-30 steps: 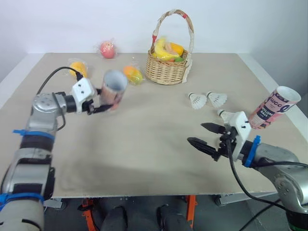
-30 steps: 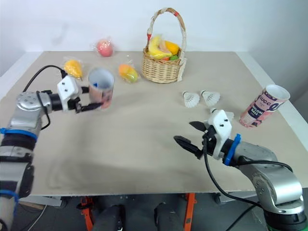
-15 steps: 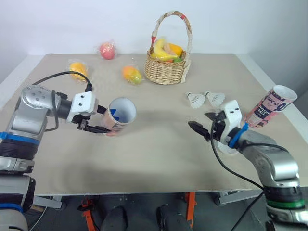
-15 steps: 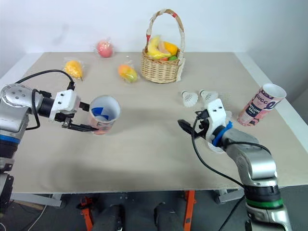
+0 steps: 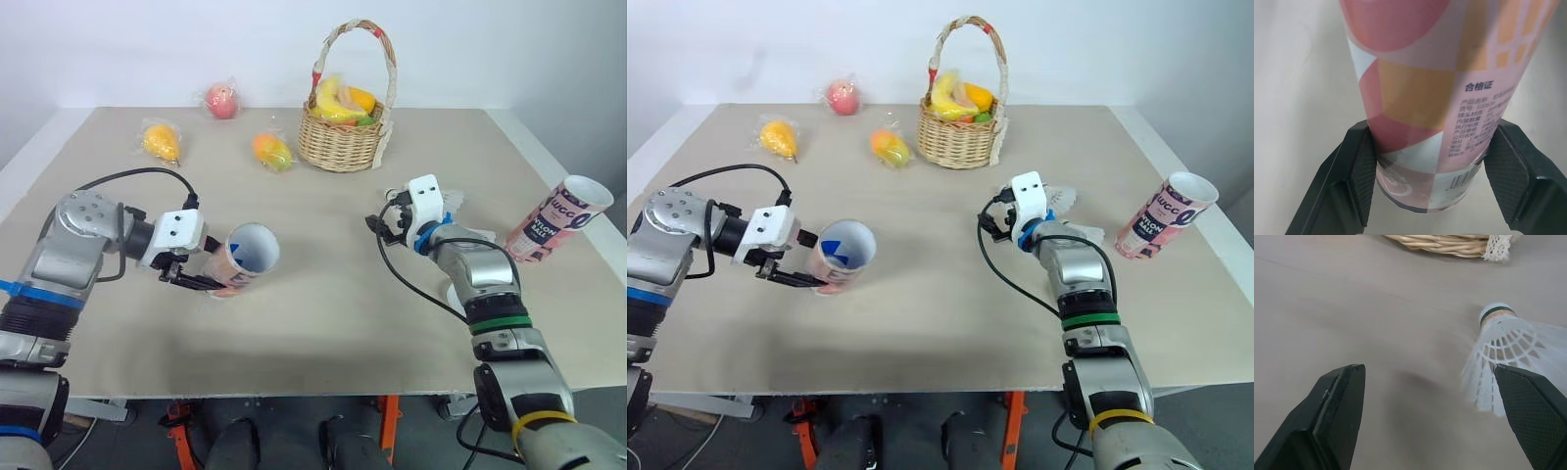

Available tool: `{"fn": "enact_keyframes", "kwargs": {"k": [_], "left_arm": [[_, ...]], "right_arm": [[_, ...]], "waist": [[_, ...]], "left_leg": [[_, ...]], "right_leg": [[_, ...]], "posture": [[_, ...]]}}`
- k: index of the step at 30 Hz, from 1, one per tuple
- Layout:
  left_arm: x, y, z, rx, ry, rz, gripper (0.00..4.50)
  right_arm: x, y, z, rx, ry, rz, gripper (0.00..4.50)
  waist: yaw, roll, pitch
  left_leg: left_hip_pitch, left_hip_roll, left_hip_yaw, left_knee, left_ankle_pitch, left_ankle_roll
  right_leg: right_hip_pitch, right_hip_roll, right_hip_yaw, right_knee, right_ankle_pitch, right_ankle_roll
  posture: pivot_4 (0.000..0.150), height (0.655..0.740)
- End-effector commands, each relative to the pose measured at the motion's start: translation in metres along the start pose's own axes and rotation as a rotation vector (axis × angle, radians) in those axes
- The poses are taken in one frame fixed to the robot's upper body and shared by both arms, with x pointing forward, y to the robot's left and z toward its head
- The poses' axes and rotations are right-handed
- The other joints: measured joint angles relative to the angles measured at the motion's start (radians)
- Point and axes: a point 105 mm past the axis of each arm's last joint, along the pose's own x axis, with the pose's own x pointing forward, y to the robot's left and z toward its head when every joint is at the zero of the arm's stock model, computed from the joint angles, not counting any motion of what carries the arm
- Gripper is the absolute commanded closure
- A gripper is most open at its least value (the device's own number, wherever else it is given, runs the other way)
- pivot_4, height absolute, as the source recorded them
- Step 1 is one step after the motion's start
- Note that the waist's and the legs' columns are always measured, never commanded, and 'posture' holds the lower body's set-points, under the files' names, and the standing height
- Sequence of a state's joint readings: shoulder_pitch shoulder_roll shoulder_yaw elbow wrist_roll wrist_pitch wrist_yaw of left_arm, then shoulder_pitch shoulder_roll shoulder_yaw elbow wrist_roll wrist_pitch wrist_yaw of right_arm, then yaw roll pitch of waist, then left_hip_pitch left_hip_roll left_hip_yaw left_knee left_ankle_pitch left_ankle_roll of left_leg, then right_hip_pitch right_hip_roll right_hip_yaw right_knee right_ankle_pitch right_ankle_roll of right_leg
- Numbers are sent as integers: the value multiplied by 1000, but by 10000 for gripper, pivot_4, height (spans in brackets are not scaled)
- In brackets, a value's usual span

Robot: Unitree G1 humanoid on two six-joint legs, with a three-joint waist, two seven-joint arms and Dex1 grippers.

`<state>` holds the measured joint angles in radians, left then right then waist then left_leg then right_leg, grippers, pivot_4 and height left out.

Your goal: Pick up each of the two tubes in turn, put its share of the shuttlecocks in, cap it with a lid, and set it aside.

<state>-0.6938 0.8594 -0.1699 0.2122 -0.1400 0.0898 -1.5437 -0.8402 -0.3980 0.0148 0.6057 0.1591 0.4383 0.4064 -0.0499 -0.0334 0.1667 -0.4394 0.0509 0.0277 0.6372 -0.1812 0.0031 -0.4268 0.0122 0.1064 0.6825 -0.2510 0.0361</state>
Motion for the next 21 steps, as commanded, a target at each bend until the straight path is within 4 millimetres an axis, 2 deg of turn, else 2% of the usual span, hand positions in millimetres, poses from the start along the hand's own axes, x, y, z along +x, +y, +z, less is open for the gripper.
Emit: {"fn": "enact_keyframes", "kwargs": {"k": [1,5,8,10,11,12,13,14,15,17,20,21], "left_arm": [[-4,-7,5,9,13,-32,14580],[-7,-19,5,-23,44,-83,14580],[-6,-20,8,-24,35,-88,15614],[-3,-21,10,-32,20,-92,15614],[-2,-22,10,-35,16,-93,15614],[-2,-22,9,-37,14,-94,15614],[-1,-23,9,-42,10,-93,15614],[0,-23,9,-47,3,-95,15614],[1,-23,10,-51,-4,-95,15614],[3,-24,10,-58,-15,-96,15614],[5,-24,8,-63,-16,-98,15614],[7,-24,8,-68,-20,-101,15614]], "right_arm": [[6,-5,17,-25,-50,-32,0],[14,-11,17,-30,-43,-80,0],[18,-12,18,-25,-50,-96,7527],[21,-9,19,-25,-63,-86,15959],[22,-7,19,-27,-66,-80,22571],[22,-5,19,-28,-68,-76,25366],[23,-3,19,-30,-72,-68,32071],[23,-2,19,-32,-75,-63,35258],[24,-1,19,-33,-77,-59,40282],[24,2,19,-39,-82,-49,43908],[21,6,23,-58,-115,-16,43908],[17,10,32,-94,-162,14,43908]], "waist": [[0,0,0],[-8,1,0],[-12,1,0],[-13,1,0],[-13,1,0],[-13,1,0],[-13,1,0],[-13,1,0],[-13,1,0],[-13,1,0],[-13,1,0],[-13,1,0]], "left_leg": [[0,0,0,0,0,0],[1,0,0,0,0,0],[1,0,0,-1,0,0],[1,0,0,-1,0,0],[1,0,0,-1,0,0],[1,0,0,-1,0,0],[1,0,0,-1,0,0],[1,0,0,-1,0,0],[1,0,0,-1,0,0],[1,0,0,-1,0,0],[1,0,0,-1,0,0],[1,0,0,-1,0,0]], "right_leg": [[0,0,0,0,0,0],[0,0,1,0,0,0],[0,0,0,0,0,0],[0,0,0,0,0,0],[0,0,0,0,0,0],[0,0,0,0,0,0],[0,0,0,0,0,0],[0,0,0,0,0,0],[0,0,0,0,0,0],[0,0,0,0,0,0],[1,0,0,0,0,0],[1,0,0,0,0,0]], "posture": [[1500,7371],[1500,7371],[1500,7371],[1500,7371],[1500,7371],[1500,7371],[1500,7371],[1500,7371],[1500,7371],[1500,7371],[1500,7371],[1500,7371]]}}
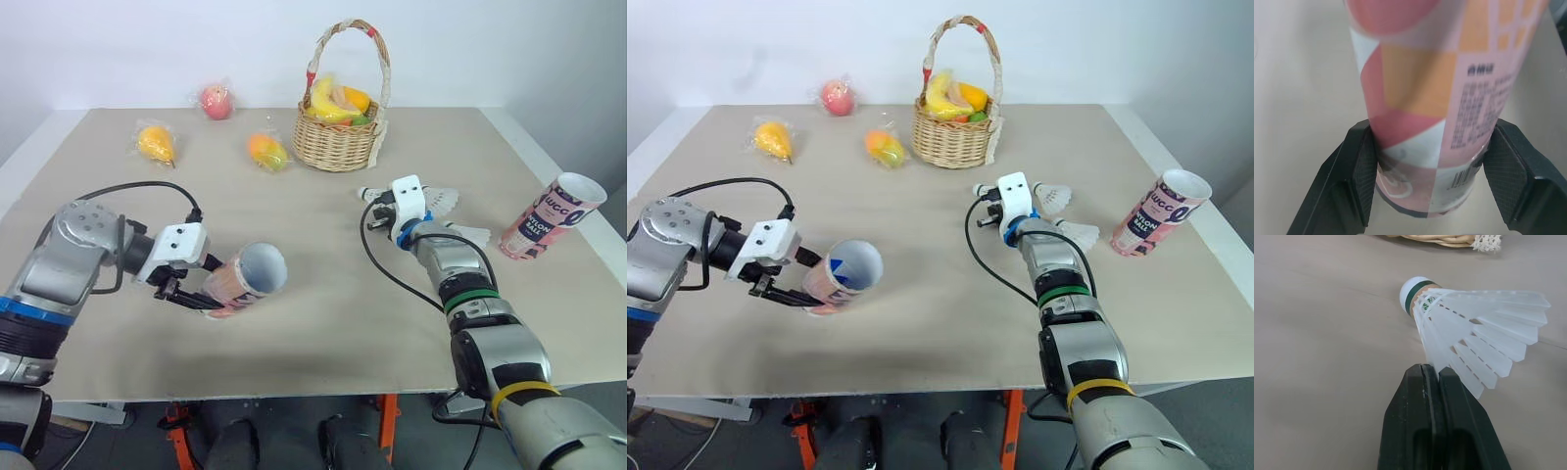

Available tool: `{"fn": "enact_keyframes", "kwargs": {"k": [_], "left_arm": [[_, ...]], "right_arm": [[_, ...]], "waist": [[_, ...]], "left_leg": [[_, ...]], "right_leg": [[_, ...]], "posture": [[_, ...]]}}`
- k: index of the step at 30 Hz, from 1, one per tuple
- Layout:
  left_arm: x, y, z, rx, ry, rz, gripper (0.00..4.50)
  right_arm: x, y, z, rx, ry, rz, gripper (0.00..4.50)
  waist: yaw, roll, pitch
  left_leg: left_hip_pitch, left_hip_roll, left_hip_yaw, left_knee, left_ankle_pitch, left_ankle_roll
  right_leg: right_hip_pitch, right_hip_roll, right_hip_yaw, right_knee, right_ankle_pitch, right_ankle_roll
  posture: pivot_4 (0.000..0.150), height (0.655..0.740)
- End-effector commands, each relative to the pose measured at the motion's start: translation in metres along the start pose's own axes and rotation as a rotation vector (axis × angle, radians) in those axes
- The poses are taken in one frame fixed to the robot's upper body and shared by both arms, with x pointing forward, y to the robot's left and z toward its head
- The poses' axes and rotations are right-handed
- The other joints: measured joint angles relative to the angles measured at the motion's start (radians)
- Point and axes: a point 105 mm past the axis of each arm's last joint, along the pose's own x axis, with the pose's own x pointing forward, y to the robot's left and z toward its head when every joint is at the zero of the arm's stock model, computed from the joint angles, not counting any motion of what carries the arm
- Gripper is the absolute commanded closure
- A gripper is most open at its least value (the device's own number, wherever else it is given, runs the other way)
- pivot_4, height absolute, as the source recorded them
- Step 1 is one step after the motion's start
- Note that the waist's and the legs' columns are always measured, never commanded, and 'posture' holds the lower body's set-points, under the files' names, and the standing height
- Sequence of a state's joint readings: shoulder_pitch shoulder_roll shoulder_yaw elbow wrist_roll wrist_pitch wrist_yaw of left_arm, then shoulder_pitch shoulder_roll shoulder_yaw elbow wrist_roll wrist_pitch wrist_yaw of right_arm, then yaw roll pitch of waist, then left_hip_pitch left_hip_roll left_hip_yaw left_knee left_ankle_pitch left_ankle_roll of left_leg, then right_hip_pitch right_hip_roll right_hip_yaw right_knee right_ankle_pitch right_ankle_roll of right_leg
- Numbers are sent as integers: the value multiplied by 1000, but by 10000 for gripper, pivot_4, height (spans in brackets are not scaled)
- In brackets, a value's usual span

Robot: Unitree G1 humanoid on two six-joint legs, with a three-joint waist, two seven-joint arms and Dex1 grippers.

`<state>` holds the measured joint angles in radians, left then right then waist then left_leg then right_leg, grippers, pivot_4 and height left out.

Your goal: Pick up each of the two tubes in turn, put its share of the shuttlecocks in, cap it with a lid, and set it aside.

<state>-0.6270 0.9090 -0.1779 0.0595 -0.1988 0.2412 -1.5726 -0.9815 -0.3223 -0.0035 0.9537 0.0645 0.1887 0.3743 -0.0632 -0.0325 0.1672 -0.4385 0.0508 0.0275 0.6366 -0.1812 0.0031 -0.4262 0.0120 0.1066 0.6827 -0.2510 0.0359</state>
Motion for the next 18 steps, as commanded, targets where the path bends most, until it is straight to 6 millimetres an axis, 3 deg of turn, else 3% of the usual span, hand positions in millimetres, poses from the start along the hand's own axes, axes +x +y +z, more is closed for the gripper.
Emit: {"fn": "enact_keyframes", "kwargs": {"k": [1,3,7,10,13,18], "left_arm": [[6,-3,1,-1,-19,-17,15614],[8,-2,-1,-4,-18,-17,15614],[11,-1,-1,-12,-33,-15,15614],[11,-1,-1,-11,-35,-14,15614],[11,0,2,-6,-52,-9,15614],[4,7,22,15,-144,17,15614]], "right_arm": [[-11,7,41,-94,-184,67,43908],[-23,15,55,-111,-248,137,43908],[-82,35,88,-230,-404,386,43908],[-122,56,87,-357,-423,577,43908],[-155,58,81,-504,-364,681,43908],[-178,64,83,-598,-334,767,43908]], "waist": [[0,0,0],[2,1,0],[18,5,2],[19,5,1],[18,6,1],[16,6,1]], "left_leg": [[0,0,0,0,0,0],[0,0,-1,0,0,0],[-1,-1,-1,0,0,0],[0,-1,-1,0,0,0],[1,0,-1,1,0,0],[2,0,0,3,0,0]], "right_leg": [[0,0,0,0,0,0],[0,0,0,0,0,0],[0,-1,-1,0,-1,1],[1,-1,-1,0,-1,1],[3,-1,-2,0,-4,5],[3,-1,-1,0,-2,7]], "posture": [[1500,7371],[1500,7371],[1500,7371],[1500,7371],[1500,7371],[1500,7371]]}}
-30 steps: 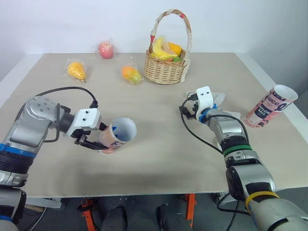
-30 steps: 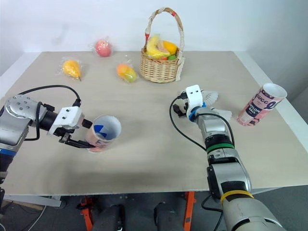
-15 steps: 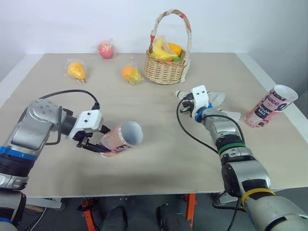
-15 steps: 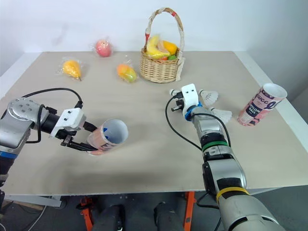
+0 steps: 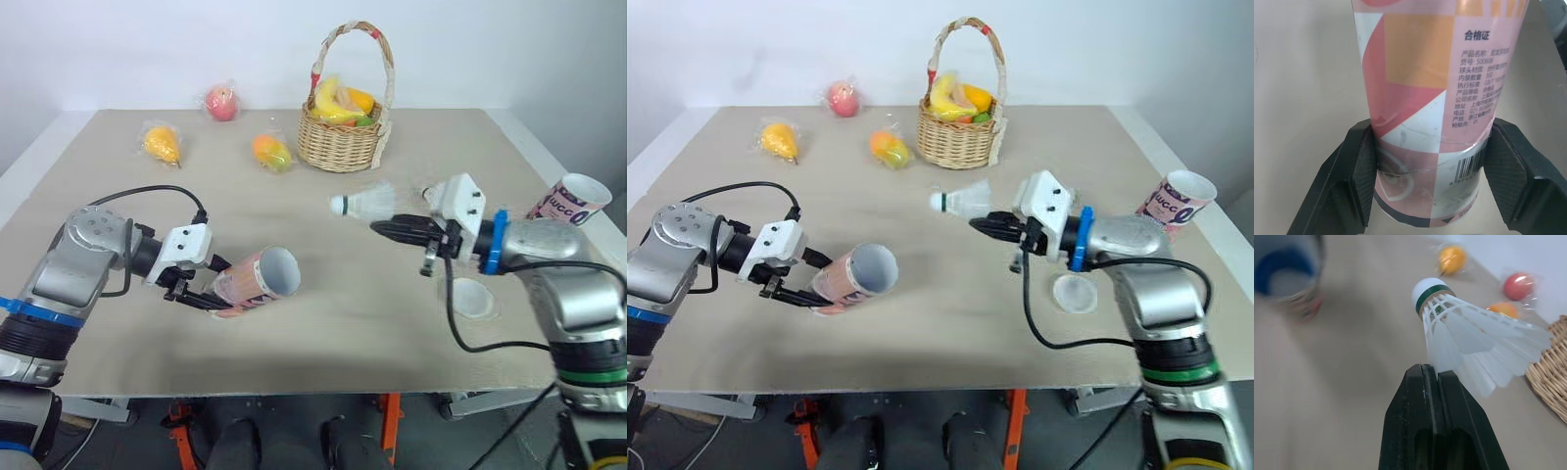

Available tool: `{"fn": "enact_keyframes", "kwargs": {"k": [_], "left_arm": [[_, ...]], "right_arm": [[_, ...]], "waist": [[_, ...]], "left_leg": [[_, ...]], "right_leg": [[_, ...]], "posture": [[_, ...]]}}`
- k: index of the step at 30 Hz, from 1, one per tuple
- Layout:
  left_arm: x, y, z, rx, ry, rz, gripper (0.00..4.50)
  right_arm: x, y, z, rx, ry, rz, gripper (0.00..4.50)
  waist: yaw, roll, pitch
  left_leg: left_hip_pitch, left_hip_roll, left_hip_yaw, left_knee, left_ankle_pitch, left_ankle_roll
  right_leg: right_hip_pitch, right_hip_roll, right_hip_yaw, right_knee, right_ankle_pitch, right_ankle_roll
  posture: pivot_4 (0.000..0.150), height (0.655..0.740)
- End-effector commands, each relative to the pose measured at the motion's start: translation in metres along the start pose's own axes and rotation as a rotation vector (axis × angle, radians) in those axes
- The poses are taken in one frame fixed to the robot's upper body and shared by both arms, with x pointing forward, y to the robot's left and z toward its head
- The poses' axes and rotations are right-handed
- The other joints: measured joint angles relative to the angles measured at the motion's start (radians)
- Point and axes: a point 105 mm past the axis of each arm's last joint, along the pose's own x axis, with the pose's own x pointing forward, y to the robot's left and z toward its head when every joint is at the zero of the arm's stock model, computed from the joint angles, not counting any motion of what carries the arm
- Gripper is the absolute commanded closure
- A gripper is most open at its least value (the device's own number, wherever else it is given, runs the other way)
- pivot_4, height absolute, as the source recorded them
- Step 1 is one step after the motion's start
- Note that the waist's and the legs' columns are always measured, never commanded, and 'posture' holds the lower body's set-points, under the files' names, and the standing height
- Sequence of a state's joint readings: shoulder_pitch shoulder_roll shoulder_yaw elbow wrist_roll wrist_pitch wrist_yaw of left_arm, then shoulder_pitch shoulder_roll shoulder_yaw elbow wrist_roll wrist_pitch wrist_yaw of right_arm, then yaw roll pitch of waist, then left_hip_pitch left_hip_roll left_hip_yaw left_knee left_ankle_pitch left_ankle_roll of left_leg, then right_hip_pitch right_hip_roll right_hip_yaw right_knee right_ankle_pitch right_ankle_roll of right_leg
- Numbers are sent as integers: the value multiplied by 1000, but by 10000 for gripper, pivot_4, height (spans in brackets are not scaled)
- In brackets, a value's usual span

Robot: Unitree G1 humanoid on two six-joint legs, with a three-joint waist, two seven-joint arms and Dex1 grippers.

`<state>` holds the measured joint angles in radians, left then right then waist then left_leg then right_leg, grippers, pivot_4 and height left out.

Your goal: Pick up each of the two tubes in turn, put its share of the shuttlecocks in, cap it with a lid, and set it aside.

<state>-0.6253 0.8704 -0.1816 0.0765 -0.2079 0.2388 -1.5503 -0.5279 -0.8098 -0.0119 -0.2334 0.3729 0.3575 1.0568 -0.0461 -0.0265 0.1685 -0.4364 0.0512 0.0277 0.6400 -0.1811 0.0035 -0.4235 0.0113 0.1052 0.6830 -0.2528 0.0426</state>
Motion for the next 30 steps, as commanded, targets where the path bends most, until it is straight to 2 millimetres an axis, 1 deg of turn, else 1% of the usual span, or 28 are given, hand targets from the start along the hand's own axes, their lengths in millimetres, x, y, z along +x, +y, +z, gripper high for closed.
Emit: {"fn": "enact_keyframes", "kwargs": {"k": [1,4,8,11,16,20,22,26,30], "left_arm": [[-6,6,27,29,-130,14,15614],[-8,8,38,35,-177,15,15614],[-8,9,41,24,-214,25,15614],[-2,9,34,12,-210,44,15614],[11,4,15,-22,-169,24,15614],[16,1,12,-42,-177,0,15614],[18,1,11,-42,-177,-4,15614],[19,2,9,-44,-178,-10,15614],[21,3,7,-39,-180,-14,15614]], "right_arm": [[-3,14,29,-82,-58,87,43908],[-1,22,31,-113,-44,131,43908],[0,22,29,-122,-28,139,43908],[-2,21,32,-129,-30,140,43908],[-5,21,46,-180,-47,164,43908],[-11,14,52,-208,-41,149,43908],[-12,15,54,-215,-39,160,43908],[-7,29,55,-262,-18,243,43908],[3,36,48,-279,-1,289,43908]], "waist": [[0,0,0],[0,-1,0],[0,-1,0],[1,-1,0],[1,-1,0],[1,-1,0],[1,0,1],[1,0,0],[1,0,0]], "left_leg": [[0,0,0,1,0,0],[-1,1,0,2,1,1],[-1,1,0,1,1,1],[-1,1,0,1,1,1],[-1,1,0,1,1,1],[-1,1,0,1,1,1],[-2,1,0,1,1,1],[-2,1,0,1,1,1],[-1,1,0,1,1,1]], "right_leg": [[0,0,0,0,1,0],[0,1,0,0,1,0],[-1,1,0,0,1,0],[-1,1,0,0,0,0],[-1,1,0,0,0,0],[-1,1,0,0,0,0],[-1,1,0,0,0,0],[-1,0,0,0,0,0],[-1,1,0,0,0,0]], "posture": [[1500,7371],[1500,7371],[1500,7371],[1500,7371],[1500,7371],[1500,7371],[1500,7371],[1500,7371],[1500,7371]]}}
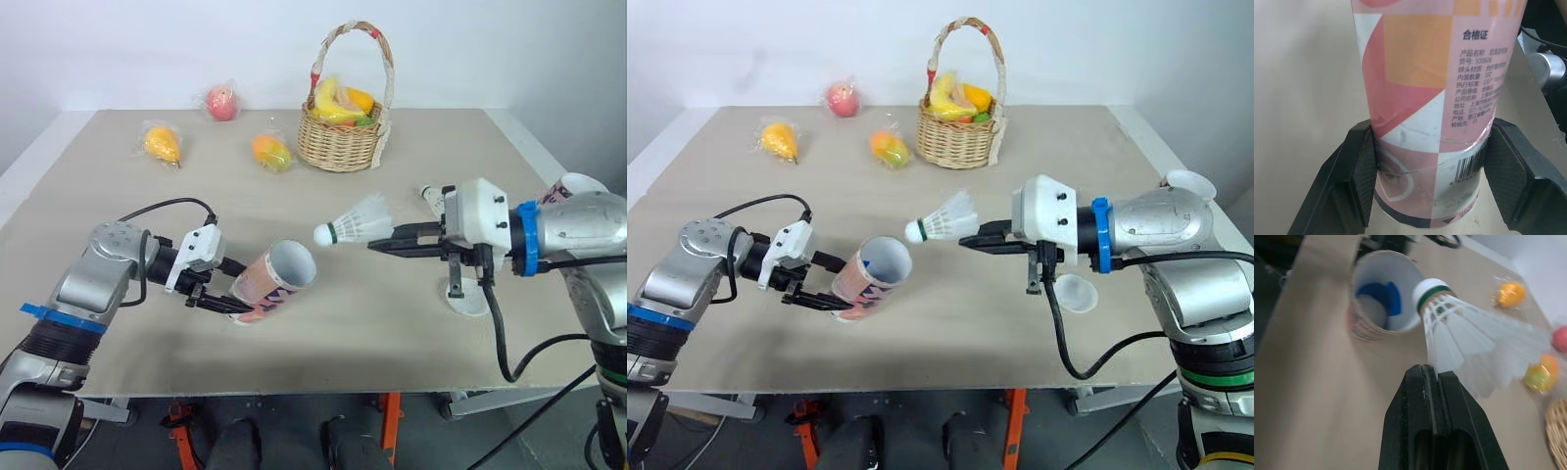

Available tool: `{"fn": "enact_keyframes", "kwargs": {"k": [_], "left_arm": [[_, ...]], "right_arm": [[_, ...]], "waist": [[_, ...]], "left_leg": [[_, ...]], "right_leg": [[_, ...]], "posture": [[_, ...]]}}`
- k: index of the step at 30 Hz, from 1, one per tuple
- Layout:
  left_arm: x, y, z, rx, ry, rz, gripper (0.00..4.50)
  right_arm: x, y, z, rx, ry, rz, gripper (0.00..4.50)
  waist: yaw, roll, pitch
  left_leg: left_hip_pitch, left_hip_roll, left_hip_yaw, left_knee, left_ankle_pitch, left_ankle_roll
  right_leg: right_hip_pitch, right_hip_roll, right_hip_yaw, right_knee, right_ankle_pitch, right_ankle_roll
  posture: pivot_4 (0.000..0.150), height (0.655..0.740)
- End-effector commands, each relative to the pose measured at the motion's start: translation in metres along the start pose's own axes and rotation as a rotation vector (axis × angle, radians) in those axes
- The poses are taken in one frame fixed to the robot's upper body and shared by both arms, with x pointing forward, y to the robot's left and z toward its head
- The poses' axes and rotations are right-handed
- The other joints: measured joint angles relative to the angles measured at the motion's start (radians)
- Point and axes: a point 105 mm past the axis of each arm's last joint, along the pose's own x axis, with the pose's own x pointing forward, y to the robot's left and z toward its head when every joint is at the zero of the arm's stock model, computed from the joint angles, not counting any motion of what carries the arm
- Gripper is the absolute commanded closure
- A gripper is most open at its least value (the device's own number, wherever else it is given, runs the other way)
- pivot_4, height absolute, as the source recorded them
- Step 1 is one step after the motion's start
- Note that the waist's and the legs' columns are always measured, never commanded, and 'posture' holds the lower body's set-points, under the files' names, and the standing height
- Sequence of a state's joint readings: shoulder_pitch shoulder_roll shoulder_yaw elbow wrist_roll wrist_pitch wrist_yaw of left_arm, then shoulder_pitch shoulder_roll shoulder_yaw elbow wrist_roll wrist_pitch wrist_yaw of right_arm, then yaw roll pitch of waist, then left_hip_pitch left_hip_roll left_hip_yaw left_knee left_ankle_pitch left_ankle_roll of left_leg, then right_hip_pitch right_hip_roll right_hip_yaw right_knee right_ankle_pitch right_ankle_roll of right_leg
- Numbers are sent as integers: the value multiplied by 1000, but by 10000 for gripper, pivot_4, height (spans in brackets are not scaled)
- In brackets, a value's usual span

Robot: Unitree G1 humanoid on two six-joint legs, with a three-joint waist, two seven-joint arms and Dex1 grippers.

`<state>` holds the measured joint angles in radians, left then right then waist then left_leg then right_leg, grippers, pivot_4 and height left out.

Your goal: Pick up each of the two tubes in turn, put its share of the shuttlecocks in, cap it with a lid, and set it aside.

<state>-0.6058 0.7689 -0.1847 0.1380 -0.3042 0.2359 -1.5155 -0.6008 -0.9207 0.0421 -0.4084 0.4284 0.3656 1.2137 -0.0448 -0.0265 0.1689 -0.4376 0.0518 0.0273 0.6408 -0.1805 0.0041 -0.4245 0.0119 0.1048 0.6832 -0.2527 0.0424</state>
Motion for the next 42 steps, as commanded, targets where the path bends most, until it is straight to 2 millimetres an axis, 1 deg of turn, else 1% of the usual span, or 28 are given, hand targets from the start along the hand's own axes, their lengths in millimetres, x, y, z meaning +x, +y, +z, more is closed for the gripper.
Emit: {"fn": "enact_keyframes", "kwargs": {"k": [1,7,11,12,13,14,15,16,17,18,20,21,22,25,26,27,32,33,34,36,39,42], "left_arm": [[-1,3,2,31,6,2,15614],[1,4,-1,38,-3,-7,15614],[3,4,-1,39,-7,-9,15614],[3,4,-1,40,-8,-8,15614],[3,4,-1,40,-10,-7,15614],[3,4,-1,40,-11,-5,15614],[4,4,-1,40,-13,-5,15614],[4,4,-1,39,-14,-4,15614],[4,3,-1,38,-16,-5,15614],[4,3,-1,37,-17,-5,15614],[5,3,0,37,-19,-6,15614],[5,3,0,38,-20,-6,15614],[5,2,1,39,-21,-6,15614],[5,1,2,40,-26,-4,15614],[5,1,2,39,-28,-3,15614],[4,0,3,38,-29,-3,15614],[2,-2,4,33,-32,-3,15614],[2,-2,5,32,-34,-4,15614],[2,-3,6,32,-36,-6,15614],[2,-3,7,32,-36,-8,15614],[3,-3,9,33,-38,-8,15614],[3,-2,12,33,-42,-10,15614]], "right_arm": [[8,1,5,-77,7,35,43908],[27,2,9,-140,-6,142,43908],[34,-1,10,-157,-2,187,43908],[37,-6,11,-153,-2,186,41493],[38,-9,15,-138,-16,195,41493],[37,-11,20,-125,-34,205,37328],[35,-14,28,-103,-72,206,34545],[33,-16,34,-84,-104,207,28533],[30,-18,37,-62,-122,206,25683],[27,-18,38,-42,-135,209,24082],[20,-18,39,-6,-152,206,24082],[14,-21,36,21,-151,177,24082],[6,-26,26,67,-128,118,24082],[-18,-44,-18,194,1,-134,24082],[-29,-48,-37,241,53,-241,24082],[-41,-49,-52,294,86,-324,24082],[-99,-37,-104,461,213,-661,24082],[-109,-34,-113,502,228,-723,24082],[-115,-31,-118,528,233,-760,24082],[-121,-25,-128,572,254,-806,24082],[-116,-12,-151,637,309,-837,24082],[-111,-8,-168,677,345,-859,24082]], "waist": [[0,0,0],[0,0,0],[2,0,0],[3,0,0],[2,0,0],[1,0,0],[1,0,0],[4,0,0],[4,0,0],[4,0,0],[7,0,0],[7,0,0],[7,0,0],[16,-2,-1],[16,-2,-1],[16,-2,-1],[23,0,-1],[23,0,-1],[23,0,-1],[21,1,-1],[14,0,-1],[9,1,-1]], "left_leg": [[0,0,0,0,0,0],[0,0,1,2,0,0],[0,0,0,2,0,0],[0,0,0,2,0,0],[0,0,1,2,0,0],[0,0,1,3,0,0],[0,0,1,3,0,0],[0,0,1,3,0,0],[0,0,0,3,0,0],[0,0,0,3,0,0],[-1,0,0,3,0,0],[-1,0,0,3,0,0],[-1,0,0,3,0,0],[-1,-1,-1,2,0,0],[0,-1,0,3,0,0],[-1,-1,0,3,0,0],[-1,-2,1,1,0,0],[-1,-2,0,1,0,0],[-1,-2,0,0,0,0],[-1,-2,0,0,0,0],[1,-2,1,0,0,0],[1,-1,1,1,0,1]], "right_leg": [[0,0,0,0,0,0],[0,0,0,0,1,0],[1,0,0,0,1,0],[1,-1,0,0,1,0],[1,-1,0,0,1,0],[0,-1,0,0,1,0],[0,-1,0,0,1,0],[0,-1,0,0,1,0],[1,-1,-2,0,1,0],[1,-1,-1,0,1,0],[1,-1,-1,0,1,0],[1,-2,-1,0,1,-1],[1,-2,-1,0,1,0],[1,-2,-2,0,1,-1],[2,-2,-2,0,0,-1],[1,-2,-1,0,0,-1],[0,-1,1,0,1,0],[1,-1,1,0,0,0],[0,-1,1,0,0,0],[0,-1,1,0,0,1],[1,0,2,0,1,2],[1,0,3,0,2,2]], "posture": [[1500,7371],[1500,7371],[1500,7371],[1500,7371],[1500,7371],[1500,7371],[1500,7371],[1500,7371],[1500,7371],[1500,7371],[1500,7371],[1500,7371],[1500,7371],[1500,7371],[1500,7371],[1500,7371],[1500,7371],[1500,7371],[1500,7371],[1500,7371],[1500,7371],[1500,7371]]}}
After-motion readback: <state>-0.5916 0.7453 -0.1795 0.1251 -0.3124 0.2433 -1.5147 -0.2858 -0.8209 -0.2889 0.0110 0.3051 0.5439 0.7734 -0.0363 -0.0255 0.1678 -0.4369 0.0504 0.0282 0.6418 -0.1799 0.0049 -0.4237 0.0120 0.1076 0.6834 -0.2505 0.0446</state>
